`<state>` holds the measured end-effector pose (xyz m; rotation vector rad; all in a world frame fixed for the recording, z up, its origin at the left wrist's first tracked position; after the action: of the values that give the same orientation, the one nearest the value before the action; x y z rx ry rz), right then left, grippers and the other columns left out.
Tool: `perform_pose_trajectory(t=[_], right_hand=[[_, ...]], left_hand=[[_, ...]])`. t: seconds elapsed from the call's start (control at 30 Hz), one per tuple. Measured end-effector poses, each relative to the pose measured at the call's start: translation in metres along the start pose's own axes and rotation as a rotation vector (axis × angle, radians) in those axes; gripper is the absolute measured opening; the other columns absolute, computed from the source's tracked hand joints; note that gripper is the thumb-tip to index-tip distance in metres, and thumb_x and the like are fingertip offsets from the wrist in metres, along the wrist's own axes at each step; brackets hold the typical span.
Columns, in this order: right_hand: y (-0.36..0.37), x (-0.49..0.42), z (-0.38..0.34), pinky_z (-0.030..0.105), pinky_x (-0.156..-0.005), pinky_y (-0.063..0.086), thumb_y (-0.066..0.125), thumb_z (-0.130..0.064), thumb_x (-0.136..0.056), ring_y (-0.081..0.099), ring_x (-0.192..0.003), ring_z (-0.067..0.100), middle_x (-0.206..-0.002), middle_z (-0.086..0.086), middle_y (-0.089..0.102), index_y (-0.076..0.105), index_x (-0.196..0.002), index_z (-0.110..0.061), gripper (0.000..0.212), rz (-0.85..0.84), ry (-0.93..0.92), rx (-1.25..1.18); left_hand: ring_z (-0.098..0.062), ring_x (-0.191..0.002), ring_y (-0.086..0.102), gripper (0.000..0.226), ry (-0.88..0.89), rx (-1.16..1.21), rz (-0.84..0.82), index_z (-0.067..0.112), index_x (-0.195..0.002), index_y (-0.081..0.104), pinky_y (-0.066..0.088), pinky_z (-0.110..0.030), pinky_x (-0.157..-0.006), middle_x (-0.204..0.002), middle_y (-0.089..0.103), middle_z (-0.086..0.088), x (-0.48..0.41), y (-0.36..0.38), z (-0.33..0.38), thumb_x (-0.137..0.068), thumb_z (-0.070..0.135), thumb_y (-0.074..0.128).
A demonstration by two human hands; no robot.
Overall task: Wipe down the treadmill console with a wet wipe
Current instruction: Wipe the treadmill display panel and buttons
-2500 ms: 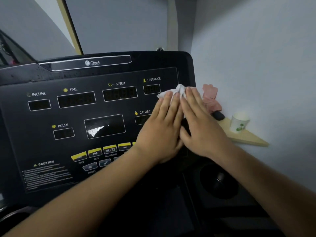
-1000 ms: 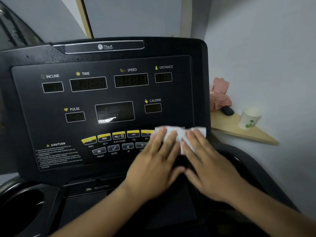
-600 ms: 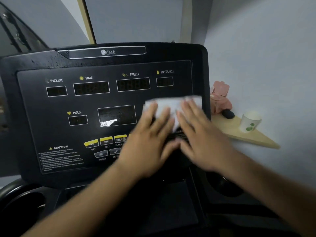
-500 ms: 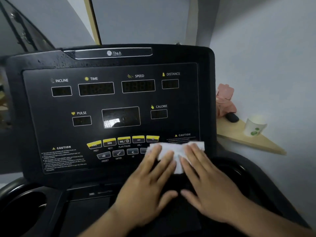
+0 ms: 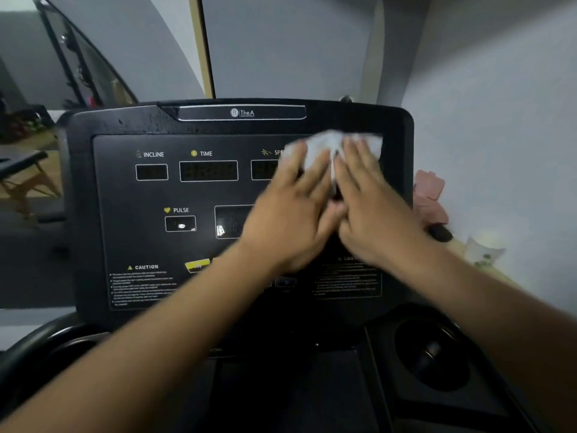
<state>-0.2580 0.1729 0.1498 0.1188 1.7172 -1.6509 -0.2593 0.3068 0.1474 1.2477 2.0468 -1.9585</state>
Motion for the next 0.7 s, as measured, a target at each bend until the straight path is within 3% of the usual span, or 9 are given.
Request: perform_pose_trajectory(t=[0.1, 0.23, 0.33, 0.4, 0.53, 0.6, 0.7], right_hand=[[0.037, 0.089, -0.029, 0.042, -0.119, 0.009, 0.038, -0.042, -0.092, 0.009, -0.147, 0.034, -0.156, 0.023, 0.018, 0.032, -0.145, 0.005, 0.071, -0.088, -0.120, -0.036], [0.058, 0.151, -0.046, 0.043, -0.111, 0.025, 0.051, -0.050, -0.087, 0.021, -0.146, 0.026, -0.153, 0.013, 0.036, 0.047, -0.140, -0.004, 0.070, -0.243, -0.282, -0.081], [0.046, 0.094, -0.027, 0.047, -0.114, 0.025, 0.048, -0.044, -0.092, 0.026, -0.144, 0.029, -0.149, 0.018, 0.040, 0.048, -0.138, 0.001, 0.064, -0.162, -0.278, -0.073], [0.027, 0.031, -0.013, 0.050, -0.117, 0.021, 0.041, -0.043, -0.094, 0.022, -0.145, 0.031, -0.152, 0.021, 0.034, 0.042, -0.141, 0.002, 0.066, -0.061, -0.203, -0.039], [-0.016, -0.062, -0.003, 0.034, -0.120, 0.000, 0.033, -0.039, -0.097, 0.001, -0.149, 0.021, -0.161, 0.012, 0.011, 0.018, -0.152, -0.006, 0.066, 0.056, -0.067, -0.048], [-0.015, -0.061, -0.008, 0.036, -0.120, 0.001, 0.032, -0.041, -0.097, -0.001, -0.149, 0.020, -0.162, 0.011, 0.009, 0.018, -0.152, -0.006, 0.067, 0.060, -0.075, -0.057], [0.019, 0.005, -0.029, 0.046, -0.120, 0.013, 0.037, -0.046, -0.096, 0.010, -0.148, 0.029, -0.158, 0.019, 0.020, 0.033, -0.146, 0.000, 0.068, 0.026, -0.158, -0.042]], left_hand=[[-0.033, -0.150, -0.002, 0.069, 0.097, 0.100, -0.083, 0.009, -0.154, 0.022, 0.009, -0.046, -0.121, -0.163, 0.014, -0.009, 0.093, 0.029, 0.033, -0.101, 0.052, 0.030], [-0.027, -0.150, 0.014, 0.068, 0.144, 0.107, -0.164, 0.016, -0.144, 0.047, 0.021, -0.042, -0.117, -0.157, 0.033, 0.000, 0.163, 0.042, 0.039, -0.097, 0.063, 0.036], [-0.034, -0.149, 0.012, 0.063, 0.189, 0.076, -0.117, 0.014, -0.145, 0.046, 0.018, -0.049, -0.118, -0.159, 0.027, -0.009, 0.117, 0.030, 0.011, -0.099, 0.056, 0.032], [-0.041, -0.148, 0.013, 0.066, 0.120, 0.005, -0.041, 0.010, -0.146, 0.042, 0.017, -0.053, -0.118, -0.158, 0.028, -0.016, 0.061, 0.015, -0.019, -0.101, 0.054, 0.026], [-0.036, -0.150, 0.005, 0.074, -0.062, -0.067, 0.025, 0.008, -0.153, 0.026, 0.012, -0.049, -0.120, -0.162, 0.020, -0.012, -0.022, -0.023, -0.064, -0.101, 0.057, 0.007], [-0.033, -0.150, 0.002, 0.073, -0.072, -0.009, 0.045, 0.009, -0.153, 0.025, 0.011, -0.047, -0.121, -0.162, 0.018, -0.009, -0.015, -0.022, -0.065, -0.100, 0.057, 0.013], [-0.034, -0.150, 0.004, 0.068, -0.007, 0.069, 0.006, 0.007, -0.151, 0.033, 0.014, -0.050, -0.120, -0.161, 0.024, -0.009, 0.063, 0.002, -0.038, -0.100, 0.053, 0.027]])
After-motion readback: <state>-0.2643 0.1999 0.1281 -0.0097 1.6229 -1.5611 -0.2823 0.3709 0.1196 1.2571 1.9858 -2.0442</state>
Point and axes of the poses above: each hand's wrist, its own x-axis away from the middle knuckle, its own y-axis out of the palm, z = x × y, the point moved 3 cm from there along -x, towards the middle knuckle
